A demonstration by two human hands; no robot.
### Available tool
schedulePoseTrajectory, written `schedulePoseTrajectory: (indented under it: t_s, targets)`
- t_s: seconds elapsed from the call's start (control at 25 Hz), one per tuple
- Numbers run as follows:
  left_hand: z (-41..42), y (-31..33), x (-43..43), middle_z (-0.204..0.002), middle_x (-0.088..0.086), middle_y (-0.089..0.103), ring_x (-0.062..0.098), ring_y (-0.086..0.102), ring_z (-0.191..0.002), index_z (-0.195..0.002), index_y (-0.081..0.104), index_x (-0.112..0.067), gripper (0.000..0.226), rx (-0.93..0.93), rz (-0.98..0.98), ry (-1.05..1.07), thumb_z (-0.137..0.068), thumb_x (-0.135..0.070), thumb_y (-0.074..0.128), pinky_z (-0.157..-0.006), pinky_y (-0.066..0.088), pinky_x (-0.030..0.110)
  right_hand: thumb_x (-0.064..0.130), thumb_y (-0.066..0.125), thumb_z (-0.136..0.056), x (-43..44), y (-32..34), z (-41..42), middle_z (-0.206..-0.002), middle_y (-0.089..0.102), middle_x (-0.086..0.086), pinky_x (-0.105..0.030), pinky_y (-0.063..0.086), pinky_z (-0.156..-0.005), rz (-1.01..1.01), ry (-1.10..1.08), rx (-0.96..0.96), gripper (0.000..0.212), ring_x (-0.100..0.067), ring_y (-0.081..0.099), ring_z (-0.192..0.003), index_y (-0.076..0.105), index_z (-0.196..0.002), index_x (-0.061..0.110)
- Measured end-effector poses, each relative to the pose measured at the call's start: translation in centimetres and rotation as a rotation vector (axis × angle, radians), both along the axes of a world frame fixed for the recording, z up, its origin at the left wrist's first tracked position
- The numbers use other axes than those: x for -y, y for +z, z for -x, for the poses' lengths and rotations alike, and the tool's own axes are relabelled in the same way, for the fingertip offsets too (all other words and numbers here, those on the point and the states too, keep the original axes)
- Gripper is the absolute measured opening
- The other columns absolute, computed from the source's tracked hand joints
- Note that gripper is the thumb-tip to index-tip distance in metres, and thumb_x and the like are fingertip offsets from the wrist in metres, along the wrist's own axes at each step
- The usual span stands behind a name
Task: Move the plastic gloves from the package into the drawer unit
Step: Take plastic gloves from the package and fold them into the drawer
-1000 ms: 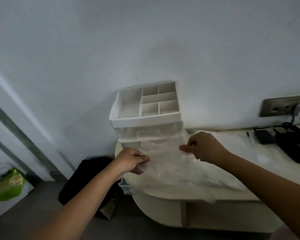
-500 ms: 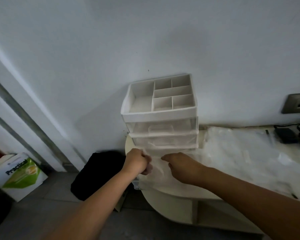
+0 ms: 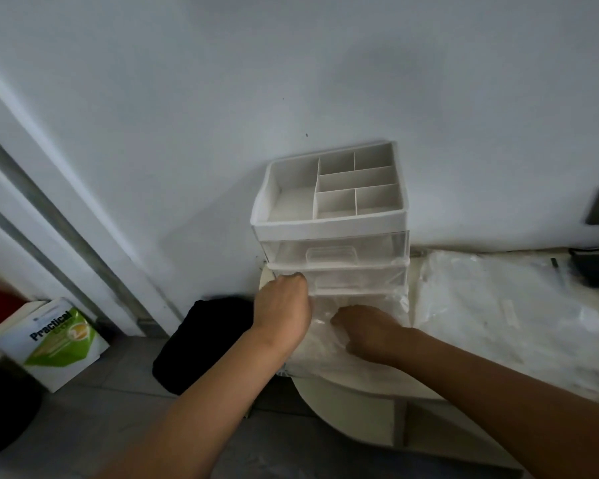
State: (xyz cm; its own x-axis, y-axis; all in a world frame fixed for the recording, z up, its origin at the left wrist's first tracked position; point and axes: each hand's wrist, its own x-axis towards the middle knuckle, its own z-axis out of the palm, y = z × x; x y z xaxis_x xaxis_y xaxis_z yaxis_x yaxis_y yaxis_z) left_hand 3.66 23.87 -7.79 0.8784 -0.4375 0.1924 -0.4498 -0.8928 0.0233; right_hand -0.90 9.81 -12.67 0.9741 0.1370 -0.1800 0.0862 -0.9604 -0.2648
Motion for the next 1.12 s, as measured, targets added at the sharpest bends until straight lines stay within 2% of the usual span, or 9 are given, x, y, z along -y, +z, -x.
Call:
schedulePoseTrajectory:
  t_s: [0.08, 0.2, 0.28, 0.32, 0.4, 0.6, 0.84, 1.0, 1.12]
  targets:
    - [0.2, -1.4, 0.9, -0.093, 0.008, 0.068, 0.022, 0.065, -0.087, -0.089, 0.067, -0.005, 0.016, -0.17, 0.053, -0.085, -0.092, -0.016, 0.056, -0.07, 0.048, 0.03, 0.015, 0.05, -0.093, -0.1, -0.1, -0.1, -0.136, 0.049, -0.009, -0.031, 0.034, -0.106, -0.053, -0.003, -0.002, 0.041, -0.024, 0.045, -0.126, 0.047, -0.134, 0.012]
    - [-1.0, -4.4, 1.3, -0.124, 0.011, 0.06, 0.026, 0.056, -0.115, -0.12, 0.06, -0.007, 0.036, -0.52, 0.007, -0.143, -0.088, -0.024, 0.064, -0.092, 0.044, 0.028, 0.021, 0.056, -0.089, -0.2, -0.5, -0.3, -0.135, 0.051, -0.005, -0.036, 0.029, -0.106, -0.058, 0.036, 0.0, 0.047, -0.024, 0.045, -0.125, 0.046, -0.135, 0.017]
    - [-1.9, -5.7, 1.1, -0.152, 0.009, 0.03, 0.026, 0.03, -0.14, -0.145, 0.034, -0.013, 0.076, -0.682, -0.036, -0.133, -0.082, -0.034, 0.072, -0.112, 0.03, 0.03, 0.031, 0.059, -0.088, -0.1, -0.8, -0.4, -0.15, 0.033, -0.001, -0.05, 0.013, -0.113, -0.075, 0.015, -0.098, 0.064, -0.027, 0.024, -0.14, 0.031, -0.145, 0.025]
    - [-2.2, -6.2, 1.1, -0.158, 0.009, 0.015, 0.025, 0.016, -0.145, -0.15, 0.022, -0.015, 0.092, -0.706, -0.056, -0.123, -0.078, -0.038, 0.074, -0.117, 0.022, 0.034, 0.033, 0.06, -0.088, -0.1, -0.9, -0.4, -0.156, 0.02, 0.0, -0.055, 0.007, -0.113, -0.105, -0.031, -0.152, 0.071, -0.029, 0.01, -0.144, 0.023, -0.148, 0.028]
    - [-2.5, -6.6, 1.2, -0.159, 0.008, 0.005, 0.025, 0.007, -0.147, -0.152, 0.01, -0.017, 0.106, -0.688, -0.096, -0.114, -0.074, -0.044, 0.077, -0.119, 0.017, 0.039, 0.027, 0.059, -0.086, 0.0, -1.3, -0.6, -0.158, 0.006, 0.0, -0.056, 0.005, -0.113, -0.149, -0.154, -0.171, 0.074, -0.032, -0.003, -0.145, 0.019, -0.148, 0.028]
    - [-2.6, -6.1, 0.7, -0.159, 0.011, -0.002, 0.03, 0.006, -0.147, -0.153, 0.004, -0.017, 0.104, -0.714, -0.093, -0.087, -0.08, -0.038, 0.074, -0.118, 0.017, 0.041, 0.014, 0.05, -0.082, 0.4, -1.4, -0.9, -0.148, 0.022, -0.009, -0.045, 0.019, -0.112, -0.162, -0.343, -0.079, 0.059, -0.035, 0.016, -0.138, 0.035, -0.139, 0.019]
    - [-2.1, -5.5, 0.6, -0.159, 0.013, -0.003, 0.033, 0.005, -0.146, -0.153, 0.003, -0.016, 0.102, -0.696, -0.108, -0.079, -0.081, -0.033, 0.074, -0.118, 0.016, 0.042, 0.004, 0.045, -0.089, 2.2, 0.8, 0.8, -0.131, 0.051, -0.015, -0.032, 0.041, -0.102, -0.111, -0.122, -0.048, 0.038, -0.026, 0.049, -0.119, 0.053, -0.126, 0.002]
    - [-2.3, -5.7, 0.7, -0.159, 0.012, -0.007, 0.03, 0.002, -0.147, -0.152, -0.006, -0.017, 0.111, -0.707, -0.159, -0.077, -0.079, -0.041, 0.073, -0.119, 0.017, 0.04, 0.015, 0.043, -0.094, 3.9, 0.6, 2.9, -0.13, 0.056, -0.005, -0.034, 0.017, -0.116, 0.204, 0.114, 0.03, 0.036, -0.02, 0.048, -0.122, 0.056, -0.127, 0.014]
    - [-2.4, -5.5, 0.7, -0.159, 0.012, -0.004, 0.03, 0.007, -0.147, -0.152, -0.003, -0.018, 0.109, -0.696, -0.182, -0.061, -0.078, -0.04, 0.074, -0.119, 0.017, 0.036, 0.017, 0.044, -0.094, 4.0, 0.5, 3.1, -0.118, 0.061, -0.008, -0.037, 0.013, -0.118, 0.385, 0.13, 0.045, 0.031, -0.023, 0.054, -0.112, 0.057, -0.121, 0.01]
